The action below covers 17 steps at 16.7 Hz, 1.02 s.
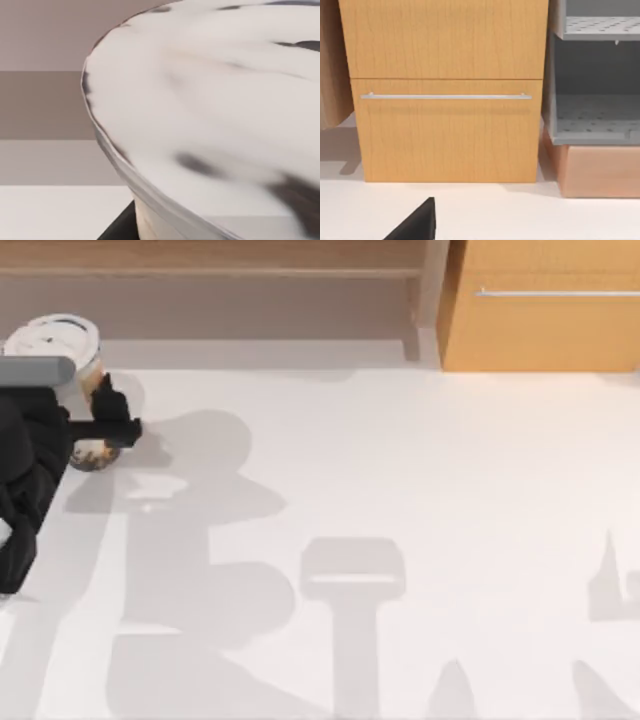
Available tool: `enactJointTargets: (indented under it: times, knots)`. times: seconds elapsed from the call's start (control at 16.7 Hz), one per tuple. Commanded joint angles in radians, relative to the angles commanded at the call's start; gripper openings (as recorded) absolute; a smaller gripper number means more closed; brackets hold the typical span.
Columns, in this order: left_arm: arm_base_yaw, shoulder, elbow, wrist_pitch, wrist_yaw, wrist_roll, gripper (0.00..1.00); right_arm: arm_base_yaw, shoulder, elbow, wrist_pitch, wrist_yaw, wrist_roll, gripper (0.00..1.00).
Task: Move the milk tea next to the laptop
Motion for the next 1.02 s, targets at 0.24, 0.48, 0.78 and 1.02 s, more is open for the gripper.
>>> enactJointTargets:
  times: [0.24, 0.48, 0.78, 1.02]
  knots:
    - [0.0, 0.0, 0.0, 0.0, 0.0, 0.0, 0.0, 0.0, 0.0, 0.0, 0.0, 0.0, 0.0, 1.0]
    - [-0.001, -0.001, -0.001, 0.0, 0.0, 0.001, 0.0, 0.0, 0.0, 0.0, 0.0, 0.0, 0.0, 1.0]
    - [-0.001, -0.045, 0.001, -0.047, 0.0, 0.001, 0.0, 0.0, 0.0, 0.0, 0.0, 0.0, 0.0, 1.0]
    - [-0.001, -0.044, 0.0, -0.047, -0.001, 0.003, 0.0, 0.0, 0.0, 0.0, 0.0, 0.0, 0.0, 1.0]
